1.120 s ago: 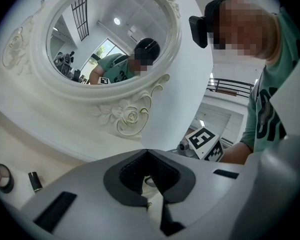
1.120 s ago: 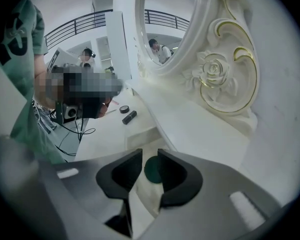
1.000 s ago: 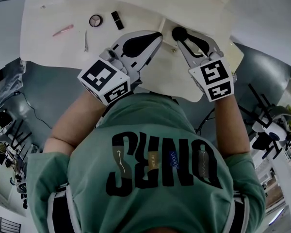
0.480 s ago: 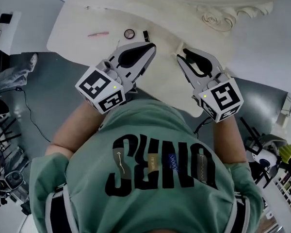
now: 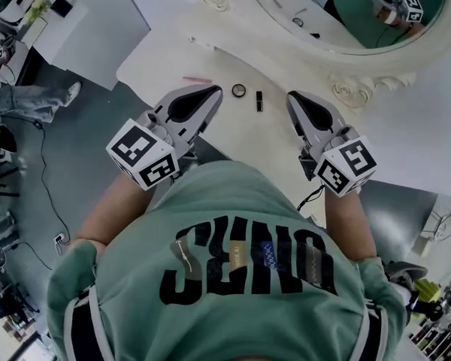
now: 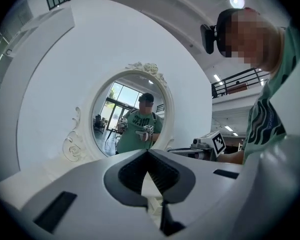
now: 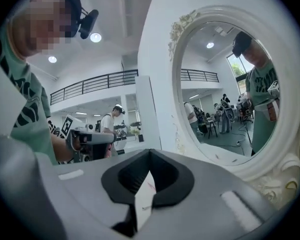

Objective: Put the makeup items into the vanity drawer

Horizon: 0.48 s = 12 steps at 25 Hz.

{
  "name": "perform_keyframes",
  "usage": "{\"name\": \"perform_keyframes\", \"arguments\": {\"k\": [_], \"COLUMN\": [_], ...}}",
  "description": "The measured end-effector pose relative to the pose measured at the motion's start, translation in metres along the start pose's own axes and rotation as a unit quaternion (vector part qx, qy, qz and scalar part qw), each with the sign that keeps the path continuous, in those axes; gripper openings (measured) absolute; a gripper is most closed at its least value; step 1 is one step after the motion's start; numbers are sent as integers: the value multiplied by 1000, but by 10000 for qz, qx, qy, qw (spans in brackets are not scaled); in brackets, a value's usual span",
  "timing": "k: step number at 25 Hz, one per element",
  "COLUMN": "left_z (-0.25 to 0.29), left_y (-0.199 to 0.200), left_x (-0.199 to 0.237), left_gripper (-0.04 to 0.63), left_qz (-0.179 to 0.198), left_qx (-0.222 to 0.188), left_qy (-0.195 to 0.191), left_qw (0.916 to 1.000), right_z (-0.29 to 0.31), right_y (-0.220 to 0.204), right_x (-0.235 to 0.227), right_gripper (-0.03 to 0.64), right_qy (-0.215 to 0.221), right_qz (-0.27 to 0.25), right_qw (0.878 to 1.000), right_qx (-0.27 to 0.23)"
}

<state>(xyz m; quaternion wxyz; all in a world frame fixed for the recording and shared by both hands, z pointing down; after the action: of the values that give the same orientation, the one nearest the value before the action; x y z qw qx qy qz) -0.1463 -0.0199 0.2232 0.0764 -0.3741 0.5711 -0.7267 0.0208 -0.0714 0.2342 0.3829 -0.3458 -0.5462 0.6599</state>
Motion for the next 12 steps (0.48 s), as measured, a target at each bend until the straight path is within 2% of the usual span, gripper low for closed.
{"name": "perform_keyframes", "arguments": {"k": [4,12], "left_z": [-16,-27], "left_y": [8,11], "left_x": [11,20], "left_gripper": [0,0], "left_qz": [-103,-125], "left_qx": [-115,-195], "left_qy": [217,401], "left_qw": [9996,9989], "right_z": [1,6], "right_y": [7,6], "right_x": [-5,-2], "right_gripper": [8,8], "right_qy": [8,83], "right_qz": [349,346], "right_qw": [9992,9993], "right_qx": [-210,-134]}}
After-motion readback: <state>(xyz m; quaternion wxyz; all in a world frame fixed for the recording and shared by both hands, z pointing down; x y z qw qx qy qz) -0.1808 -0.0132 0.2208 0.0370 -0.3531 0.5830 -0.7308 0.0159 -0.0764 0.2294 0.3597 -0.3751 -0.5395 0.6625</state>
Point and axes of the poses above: the fingertips, and each gripper's own axes: z forward along the fingers, x to its left, y out of its top, the point moved 3 cm from there along -z, backward along the fingers, and after that the axes turned 9 degrees about -z, right-handed, at the moved point
